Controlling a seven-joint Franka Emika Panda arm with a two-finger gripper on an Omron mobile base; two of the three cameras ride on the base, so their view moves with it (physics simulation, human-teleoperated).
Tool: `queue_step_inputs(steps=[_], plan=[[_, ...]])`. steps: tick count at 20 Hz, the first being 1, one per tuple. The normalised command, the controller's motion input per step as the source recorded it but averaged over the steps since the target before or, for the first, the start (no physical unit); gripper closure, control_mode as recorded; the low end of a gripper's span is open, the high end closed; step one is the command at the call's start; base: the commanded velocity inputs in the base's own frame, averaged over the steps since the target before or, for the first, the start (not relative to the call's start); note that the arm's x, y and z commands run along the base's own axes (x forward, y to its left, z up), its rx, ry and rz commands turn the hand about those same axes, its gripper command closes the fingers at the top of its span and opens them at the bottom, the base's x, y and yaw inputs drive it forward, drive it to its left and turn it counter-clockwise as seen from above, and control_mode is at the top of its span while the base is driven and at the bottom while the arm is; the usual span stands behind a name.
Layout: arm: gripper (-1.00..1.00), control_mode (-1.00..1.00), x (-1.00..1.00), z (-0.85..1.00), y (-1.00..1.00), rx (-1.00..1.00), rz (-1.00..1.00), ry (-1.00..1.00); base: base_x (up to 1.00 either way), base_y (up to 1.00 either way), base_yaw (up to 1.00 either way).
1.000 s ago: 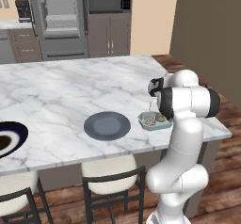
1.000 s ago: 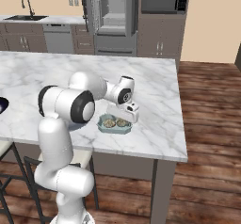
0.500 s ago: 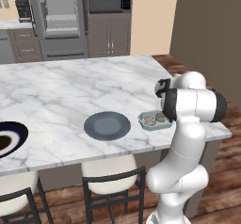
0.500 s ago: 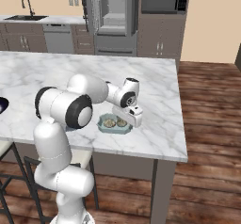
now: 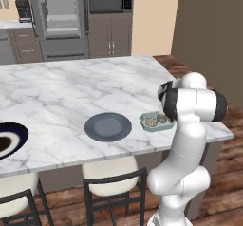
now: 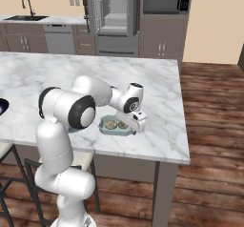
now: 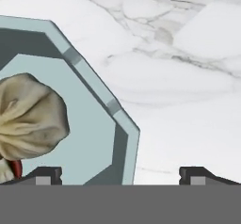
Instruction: Place two dumplings into each of the tupperware containers and then place the containers in the fridge.
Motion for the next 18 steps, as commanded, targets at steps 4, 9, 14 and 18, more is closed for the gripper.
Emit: queue_step_inputs(steps=[4, 9, 14, 18], plan=[[-1.0, -1.0, 0.0, -0.24, 0.0, 0.0, 0.0, 0.0, 0.0, 0.0, 0.0], [-1.0, -1.0, 0.0, -0.22, 0.0, 0.0, 0.0, 0.0, 0.0, 0.0, 0.0], [1.0, -1.0, 0.0, -0.14, 0.0, 0.0, 0.0, 0.0, 0.0, 0.0, 0.0], [1.0, -1.0, 0.0, 0.0, 0.0, 0.0, 0.0, 0.0, 0.0, 0.0, 0.0]])
